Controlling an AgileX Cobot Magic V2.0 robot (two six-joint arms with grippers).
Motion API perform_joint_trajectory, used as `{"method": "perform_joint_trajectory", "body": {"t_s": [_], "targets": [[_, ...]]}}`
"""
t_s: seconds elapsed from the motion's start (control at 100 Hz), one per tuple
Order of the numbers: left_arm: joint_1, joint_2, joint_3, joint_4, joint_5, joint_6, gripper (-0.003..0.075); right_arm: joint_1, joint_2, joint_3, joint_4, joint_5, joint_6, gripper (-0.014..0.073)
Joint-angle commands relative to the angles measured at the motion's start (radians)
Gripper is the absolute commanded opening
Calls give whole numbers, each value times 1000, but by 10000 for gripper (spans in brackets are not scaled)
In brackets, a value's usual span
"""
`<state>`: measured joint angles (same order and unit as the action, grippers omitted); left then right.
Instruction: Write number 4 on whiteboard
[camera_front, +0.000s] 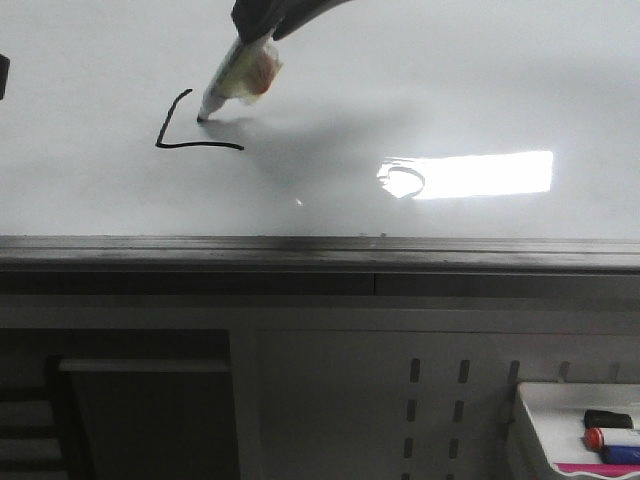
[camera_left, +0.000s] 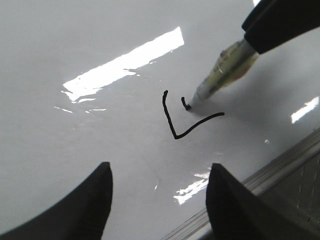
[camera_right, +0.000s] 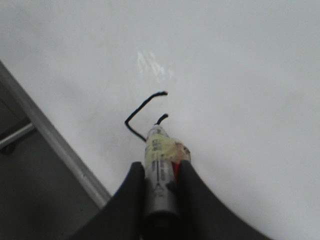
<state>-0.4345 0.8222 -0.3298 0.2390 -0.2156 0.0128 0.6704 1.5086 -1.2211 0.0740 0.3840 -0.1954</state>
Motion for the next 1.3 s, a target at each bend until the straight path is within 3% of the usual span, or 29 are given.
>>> {"method": "perform_joint_trajectory", "body": {"t_s": [0.0, 0.12, 0.25, 0.43, 0.56, 0.8, 0.95, 1.05, 1.17, 1.29], "targets": [[2, -8, -28, -16, -63, -2, 388, 14, -26, -29, -3, 59, -9, -64], [2, -8, -28, -11, -63, -2, 388, 56, -26, -24, -2, 134, -9, -64], [-9, -8, -28, 50, -63, -2, 388, 90, -29, -24, -2, 94, -9, -64], [-144, 31, -28, 261, -63, -2, 388, 136, -46, -64, -2, 149, -9, -64], [-209, 105, -28, 259, -72, -2, 388, 178, -48, -98, -2, 219, -9, -64], [-207, 223, -28, 178, -190, -2, 388, 239, -48, -156, -2, 332, -9, -64], [-207, 249, -28, 162, -195, -2, 386, 240, -48, -179, 1, 361, -9, -64], [-207, 255, -28, 139, -194, -2, 283, 242, -48, -178, 20, 369, -9, -64], [-207, 255, -28, 139, -195, -2, -16, 242, -48, -178, 29, 389, -9, -64], [-207, 255, -28, 143, -197, -2, -20, 242, -48, -178, 29, 397, -9, -64]]}}
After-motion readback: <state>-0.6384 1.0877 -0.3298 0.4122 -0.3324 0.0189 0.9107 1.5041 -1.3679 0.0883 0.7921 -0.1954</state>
